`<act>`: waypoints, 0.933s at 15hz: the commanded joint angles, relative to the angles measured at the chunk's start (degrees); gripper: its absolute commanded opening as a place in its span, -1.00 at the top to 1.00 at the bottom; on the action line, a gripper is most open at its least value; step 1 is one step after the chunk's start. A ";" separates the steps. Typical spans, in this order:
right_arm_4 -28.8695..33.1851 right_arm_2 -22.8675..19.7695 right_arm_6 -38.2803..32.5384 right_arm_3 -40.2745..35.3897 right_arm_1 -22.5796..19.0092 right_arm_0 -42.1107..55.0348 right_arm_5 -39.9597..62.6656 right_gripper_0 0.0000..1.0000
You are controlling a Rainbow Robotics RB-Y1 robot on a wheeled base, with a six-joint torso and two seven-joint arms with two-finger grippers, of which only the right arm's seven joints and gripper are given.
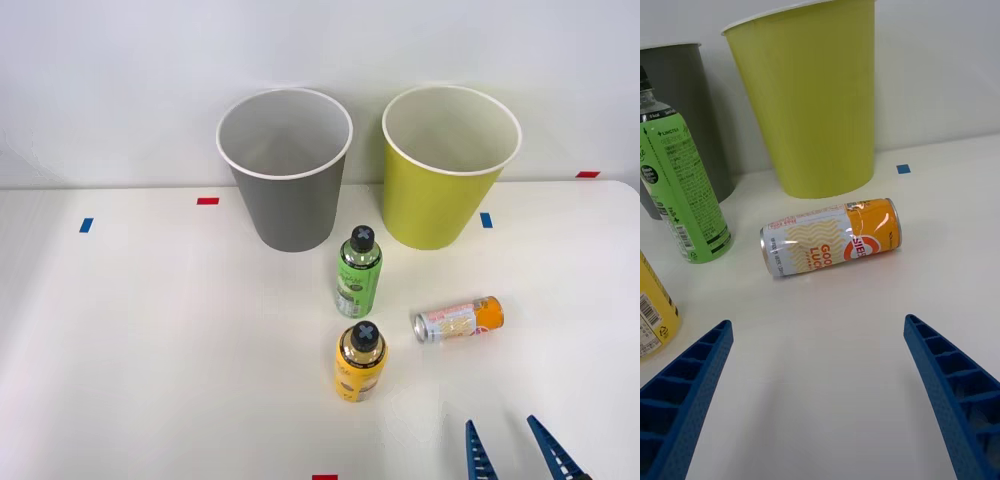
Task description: Put cans in the gray bin, plastic bottles in the light green bin
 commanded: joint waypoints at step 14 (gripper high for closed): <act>0.00 0.00 0.00 0.00 0.00 0.00 0.00 -0.57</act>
